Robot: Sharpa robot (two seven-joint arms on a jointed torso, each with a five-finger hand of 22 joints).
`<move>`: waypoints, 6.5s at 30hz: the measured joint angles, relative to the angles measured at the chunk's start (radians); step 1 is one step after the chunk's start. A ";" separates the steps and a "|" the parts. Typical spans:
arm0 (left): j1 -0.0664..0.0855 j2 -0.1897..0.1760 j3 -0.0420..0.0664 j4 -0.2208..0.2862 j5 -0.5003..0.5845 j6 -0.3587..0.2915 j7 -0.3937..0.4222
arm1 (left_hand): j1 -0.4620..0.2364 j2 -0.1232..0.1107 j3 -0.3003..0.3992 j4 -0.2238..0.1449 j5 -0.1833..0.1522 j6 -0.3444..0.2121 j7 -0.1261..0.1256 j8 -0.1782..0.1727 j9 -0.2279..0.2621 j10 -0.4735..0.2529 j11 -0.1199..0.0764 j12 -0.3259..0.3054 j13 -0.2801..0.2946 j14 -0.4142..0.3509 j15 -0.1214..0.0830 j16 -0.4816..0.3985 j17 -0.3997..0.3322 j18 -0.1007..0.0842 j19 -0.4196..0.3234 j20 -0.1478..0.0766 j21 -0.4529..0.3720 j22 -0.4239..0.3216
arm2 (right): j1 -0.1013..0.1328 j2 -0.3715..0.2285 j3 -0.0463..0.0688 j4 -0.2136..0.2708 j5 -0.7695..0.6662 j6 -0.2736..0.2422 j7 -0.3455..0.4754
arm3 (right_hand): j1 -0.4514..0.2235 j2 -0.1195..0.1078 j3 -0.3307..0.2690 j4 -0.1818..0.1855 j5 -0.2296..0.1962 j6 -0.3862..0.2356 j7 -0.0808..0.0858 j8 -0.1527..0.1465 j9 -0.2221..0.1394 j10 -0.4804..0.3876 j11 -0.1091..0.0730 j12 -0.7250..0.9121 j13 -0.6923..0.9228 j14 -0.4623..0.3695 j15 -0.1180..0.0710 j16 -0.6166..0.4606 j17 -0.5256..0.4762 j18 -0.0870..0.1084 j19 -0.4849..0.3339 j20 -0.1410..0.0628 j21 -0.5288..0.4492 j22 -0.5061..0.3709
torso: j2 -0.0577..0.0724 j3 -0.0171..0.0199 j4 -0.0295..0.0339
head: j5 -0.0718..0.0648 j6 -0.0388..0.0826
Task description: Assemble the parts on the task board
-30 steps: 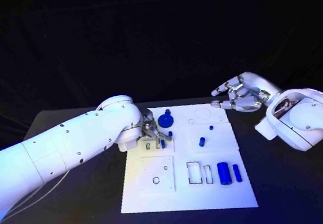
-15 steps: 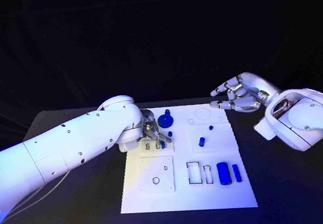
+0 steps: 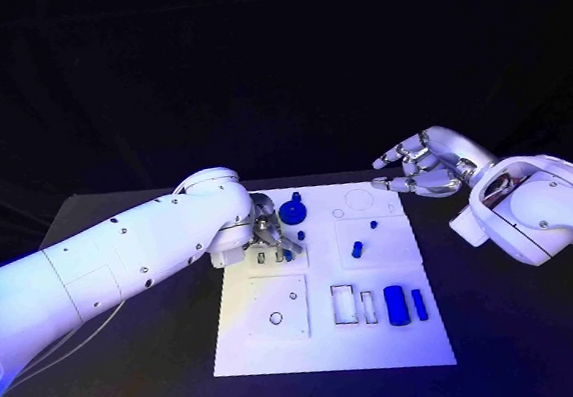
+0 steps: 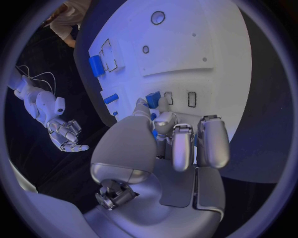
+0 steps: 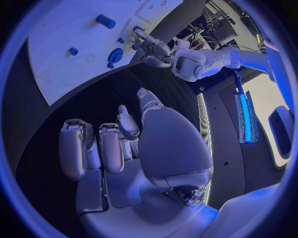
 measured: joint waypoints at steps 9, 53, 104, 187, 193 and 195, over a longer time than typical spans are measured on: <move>0.001 0.000 0.001 -0.001 0.002 0.004 0.001 | 0.104 0.027 0.098 -0.039 -0.001 -0.024 -0.005 -0.005 0.012 -0.009 -0.009 0.000 0.000 0.001 -0.008 0.000 0.000 0.000 0.004 -0.004 0.000 0.006 | -0.001 0.002 0.000 -0.002 0.000 0.001 -0.001 | 0.004 0.004 0.000 0.000 0.004 0.000 0.000 0.004 0.000 0.004 -0.004 0.000 0.000 0.000 0.000 0.000 0.000 0.000 0.000 0.000 0.000 0.000 | 0.000 0.0009 -0.0003 | -0.001 -0.002; -0.012 -0.087 -0.001 0.085 0.083 -0.122 0.002 | 0.036 -0.161 0.624 -0.031 -0.003 -0.041 -0.002 0.012 0.018 0.008 -0.018 0.000 0.018 0.004 -0.011 0.000 0.000 -0.014 0.007 -0.007 0.004 0.019 | -0.007 0.005 -0.005 -0.020 0.000 0.010 -0.007 | 0.004 0.004 -0.003 0.003 0.014 0.000 0.000 0.004 0.000 0.000 -0.007 -0.004 -0.006 0.000 0.000 -0.004 0.001 0.000 -0.004 -0.004 -0.008 0.000 | 0.001 0.0007 0.0007 | 0.002 0.000; -0.021 -0.085 -0.003 0.073 0.041 -0.101 -0.006 | -0.026 -0.193 0.673 -0.074 -0.003 -0.037 0.002 0.030 0.062 0.020 -0.023 0.012 0.024 0.000 -0.014 0.000 0.000 -0.014 0.011 -0.011 0.012 0.034 | -0.009 0.007 -0.005 -0.020 -0.003 0.014 -0.011 | 0.004 0.004 -0.006 0.006 0.014 0.000 0.000 0.004 0.000 0.000 -0.007 -0.004 -0.006 0.000 0.000 -0.004 0.000 0.016 -0.004 -0.004 -0.012 0.001 | 0.001 0.0008 0.0000 | 0.006 0.001; -0.020 -0.061 -0.005 0.051 0.001 -0.070 -0.010 | -0.140 -0.170 0.593 -0.031 -0.004 0.029 -0.033 0.055 0.128 0.059 -0.034 0.047 0.067 0.000 -0.022 0.000 0.000 -0.014 0.014 -0.014 0.019 0.053 | -0.009 0.008 -0.005 -0.020 -0.005 0.021 -0.018 | -0.001 0.009 -0.010 0.010 0.018 0.000 0.000 0.008 0.000 0.000 -0.007 -0.004 -0.006 0.000 0.000 -0.004 0.000 0.016 -0.004 -0.004 -0.016 0.000 | 0.002 0.0013 0.0000 | 0.004 -0.002; -0.021 -0.059 -0.005 0.049 0.001 -0.063 -0.011 | -0.154 -0.170 0.571 -0.022 -0.004 0.033 -0.036 0.054 0.128 0.063 -0.031 0.052 0.070 0.000 -0.022 0.000 0.000 -0.015 0.014 -0.014 0.019 0.055 | -0.009 0.007 -0.005 -0.019 -0.005 0.022 -0.018 | -0.001 0.009 -0.011 0.011 0.018 0.000 0.000 0.008 0.000 0.000 -0.007 -0.004 -0.006 0.000 0.000 -0.004 0.000 0.016 -0.004 -0.004 -0.016 0.000 | 0.001 0.0013 0.0001 | 0.004 -0.003; -0.021 -0.059 -0.005 0.048 0.001 -0.061 -0.011 | -0.154 -0.170 0.570 -0.022 -0.004 0.033 -0.036 0.054 0.128 0.063 -0.031 0.053 0.071 0.000 -0.022 0.000 0.000 -0.014 0.014 -0.014 0.019 0.056 | -0.009 0.007 -0.005 -0.019 -0.005 0.022 -0.019 | -0.001 0.009 -0.011 0.011 0.018 0.000 0.000 0.008 0.000 0.000 -0.007 -0.004 -0.006 0.000 0.000 -0.004 0.000 0.016 -0.004 -0.004 -0.016 0.000 | 0.001 0.0013 0.0000 | 0.004 -0.003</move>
